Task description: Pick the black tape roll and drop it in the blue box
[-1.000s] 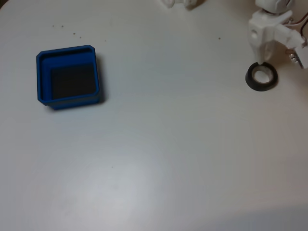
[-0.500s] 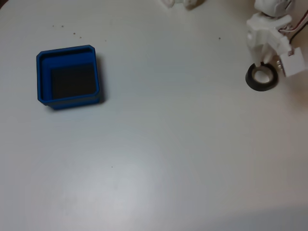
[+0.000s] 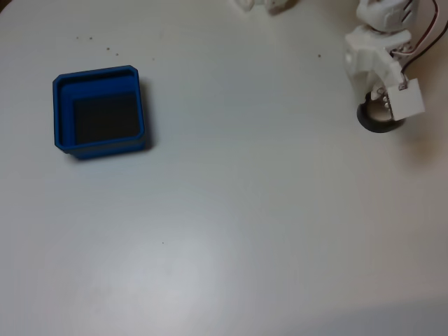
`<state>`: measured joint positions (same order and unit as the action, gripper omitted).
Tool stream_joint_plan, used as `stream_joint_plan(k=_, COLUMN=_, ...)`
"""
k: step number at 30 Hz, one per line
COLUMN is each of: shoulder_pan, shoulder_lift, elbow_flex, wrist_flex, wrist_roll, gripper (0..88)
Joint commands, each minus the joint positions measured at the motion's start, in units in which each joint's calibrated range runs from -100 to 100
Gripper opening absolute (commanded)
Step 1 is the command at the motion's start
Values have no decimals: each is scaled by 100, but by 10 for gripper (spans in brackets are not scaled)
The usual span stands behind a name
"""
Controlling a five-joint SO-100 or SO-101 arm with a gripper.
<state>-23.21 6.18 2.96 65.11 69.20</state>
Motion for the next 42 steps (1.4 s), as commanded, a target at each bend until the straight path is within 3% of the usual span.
stream_joint_plan(k=1, shoulder_pan=-19, shoulder_lift=118, elbow_flex=-350, wrist_flex=32, wrist_roll=32, gripper=16)
stream_joint_plan(k=16, shoulder_pan=-342, shoulder_lift=536, elbow_flex=-368, wrist_flex=24, wrist_roll=49, gripper=25)
stream_joint_plan(k=26, shoulder_pan=-352, shoulder_lift=536, elbow_flex=-368, wrist_flex=24, wrist_roll=49, gripper=127)
stream_joint_plan(k=42, shoulder_pan=-342, shoulder_lift=552, elbow_flex=-377, wrist_flex=-42, wrist_roll=-56, gripper=130)
